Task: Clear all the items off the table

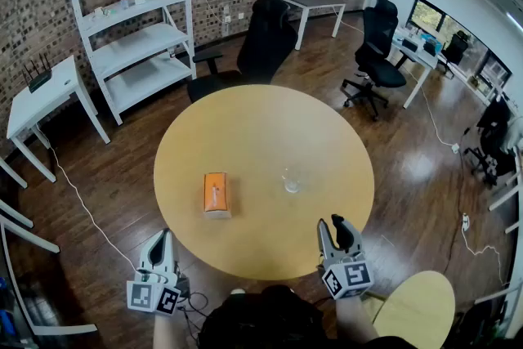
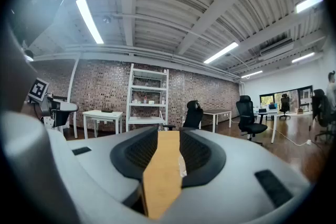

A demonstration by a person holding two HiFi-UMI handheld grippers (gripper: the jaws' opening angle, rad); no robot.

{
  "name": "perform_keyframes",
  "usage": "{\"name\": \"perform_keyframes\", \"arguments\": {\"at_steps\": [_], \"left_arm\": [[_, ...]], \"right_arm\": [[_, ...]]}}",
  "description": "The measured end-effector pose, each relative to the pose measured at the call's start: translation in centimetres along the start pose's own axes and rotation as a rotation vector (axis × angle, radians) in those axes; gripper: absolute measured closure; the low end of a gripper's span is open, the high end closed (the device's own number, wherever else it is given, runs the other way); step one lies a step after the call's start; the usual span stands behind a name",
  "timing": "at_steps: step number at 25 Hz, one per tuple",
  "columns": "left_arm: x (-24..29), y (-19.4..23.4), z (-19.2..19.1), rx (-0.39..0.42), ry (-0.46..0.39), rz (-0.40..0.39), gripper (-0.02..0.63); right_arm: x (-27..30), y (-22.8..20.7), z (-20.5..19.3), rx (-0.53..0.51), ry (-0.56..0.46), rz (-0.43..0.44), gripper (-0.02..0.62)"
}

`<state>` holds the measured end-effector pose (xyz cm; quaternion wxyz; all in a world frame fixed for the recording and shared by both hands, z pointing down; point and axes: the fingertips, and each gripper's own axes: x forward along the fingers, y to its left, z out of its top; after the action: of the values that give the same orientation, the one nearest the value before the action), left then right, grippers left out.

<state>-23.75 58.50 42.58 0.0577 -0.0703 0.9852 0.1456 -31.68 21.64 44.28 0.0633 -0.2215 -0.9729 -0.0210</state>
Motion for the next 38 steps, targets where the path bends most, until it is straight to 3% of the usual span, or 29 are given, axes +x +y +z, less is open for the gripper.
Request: {"name": "perform_keyframes", "arguments": {"at_steps": [6,14,17,20,22,26,31,34,38], "left_arm": [[4.0,0.0,-1.9,0.002,0.037,-0.027,0.601],[10.3,-3.9,-5.9,0.003,0.129,-0.080,0.601],[13.1,-5.8,-7.6,-0.005,0.154,-0.101,0.601],[16.1,-8.5,-9.6,-0.019,0.185,-0.142,0.601],[17.9,-9.7,-11.2,-0.043,0.210,-0.158,0.601],[19.6,-10.4,-14.1,-0.043,0.269,-0.146,0.601],[20.6,-10.1,-17.7,-0.025,0.340,-0.095,0.601],[21.2,-9.7,-20.0,-0.021,0.370,-0.084,0.601],[20.9,-9.2,-22.1,-0.044,0.411,-0.075,0.601]], "right_arm": [[3.4,-1.3,0.4,0.009,-0.032,-0.016,0.422],[7.8,-6.2,-2.1,0.028,0.062,0.005,0.422],[10.0,-6.9,-3.8,0.015,0.124,0.054,0.343],[11.8,-7.7,-5.9,0.019,0.176,0.105,0.321],[13.1,-7.8,-7.6,0.030,0.208,0.155,0.258],[15.7,-7.4,-11.0,0.058,0.250,0.241,0.219],[18.3,-7.9,-13.9,0.050,0.278,0.275,0.218],[19.8,-7.7,-16.0,0.077,0.308,0.312,0.141],[20.8,-7.0,-18.1,0.069,0.307,0.338,0.141]]}}
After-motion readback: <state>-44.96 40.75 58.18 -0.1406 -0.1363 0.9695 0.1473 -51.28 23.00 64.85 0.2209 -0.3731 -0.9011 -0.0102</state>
